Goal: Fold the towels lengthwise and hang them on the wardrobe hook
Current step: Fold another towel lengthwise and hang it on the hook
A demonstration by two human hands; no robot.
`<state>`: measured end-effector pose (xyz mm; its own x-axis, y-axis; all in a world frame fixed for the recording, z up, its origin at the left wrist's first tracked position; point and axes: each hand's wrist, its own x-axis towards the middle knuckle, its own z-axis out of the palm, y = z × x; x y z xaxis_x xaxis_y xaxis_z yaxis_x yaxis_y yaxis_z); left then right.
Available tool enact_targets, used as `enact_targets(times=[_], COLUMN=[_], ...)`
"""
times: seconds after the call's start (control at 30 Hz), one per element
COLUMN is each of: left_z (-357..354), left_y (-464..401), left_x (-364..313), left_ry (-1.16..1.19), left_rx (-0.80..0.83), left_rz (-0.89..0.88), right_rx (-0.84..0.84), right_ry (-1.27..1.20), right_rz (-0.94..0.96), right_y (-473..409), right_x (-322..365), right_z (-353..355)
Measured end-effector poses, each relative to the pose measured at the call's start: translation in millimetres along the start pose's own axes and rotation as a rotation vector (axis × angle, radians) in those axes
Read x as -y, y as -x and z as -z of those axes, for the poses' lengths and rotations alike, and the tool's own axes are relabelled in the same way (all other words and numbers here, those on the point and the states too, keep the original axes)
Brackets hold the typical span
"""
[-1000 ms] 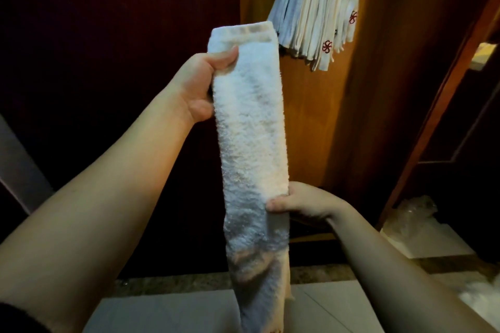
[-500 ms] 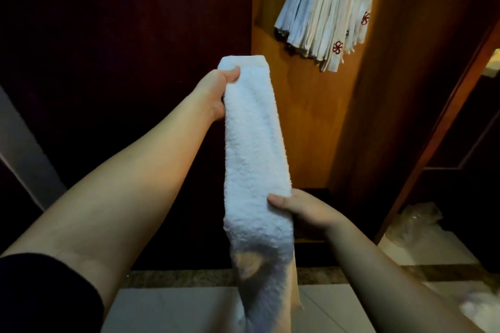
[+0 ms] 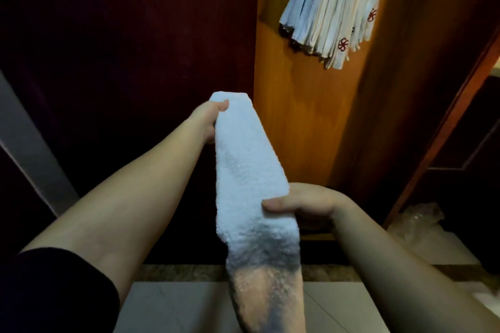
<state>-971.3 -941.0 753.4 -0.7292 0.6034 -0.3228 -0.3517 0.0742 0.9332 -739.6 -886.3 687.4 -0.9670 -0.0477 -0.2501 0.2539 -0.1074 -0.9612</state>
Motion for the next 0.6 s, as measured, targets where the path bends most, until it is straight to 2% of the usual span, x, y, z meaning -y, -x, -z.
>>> enact_targets(times=[0.1, 0.2, 0.3, 0.4, 0.43, 0.5, 0.53, 0.6], left_z=[7.8, 8.0, 10.9, 15.0, 14.3, 7.7, 5.1, -1.0], left_y=[-15.2, -5.3, -5.9, -11.4, -2.5, 35.1, 51.3, 74.8], left_x=[27.2, 47.4, 71.7, 93.0, 97.1, 102.4, 107.5, 119.2], left_ry=[-0.058, -0.069, -0.097, -0.057, -0.024, -0.022, -0.072, -0.228], left_rx=[-0.026, 0.088, 0.133, 0.091, 0.032, -0.088, -0.108, -0.068], left_rz=[0.038, 0.033, 0.004, -0.051, -0.125, -0.4, -0.548, -0.729], right_rx=[-0.035, -0.069, -0.211, -0.361, -0.417, -0.542, -0.597, -0.689], right_ry=[-0.05, -0.085, -0.142, -0.254, -0.295, -0.385, -0.422, -0.466], right_rz=[0.044, 0.13, 0.197, 0.258, 0.281, 0.319, 0.343, 0.387], right_y=[-1.6, 2.4, 4.4, 0.8, -2.3, -11.2, -15.8, -24.4], right_x=[13.9, 34.7, 58.8, 83.3, 90.3, 100.2, 104.7, 112.6], right_z=[0.4, 2.5, 7.3, 15.6, 17.2, 21.9, 24.1, 27.6])
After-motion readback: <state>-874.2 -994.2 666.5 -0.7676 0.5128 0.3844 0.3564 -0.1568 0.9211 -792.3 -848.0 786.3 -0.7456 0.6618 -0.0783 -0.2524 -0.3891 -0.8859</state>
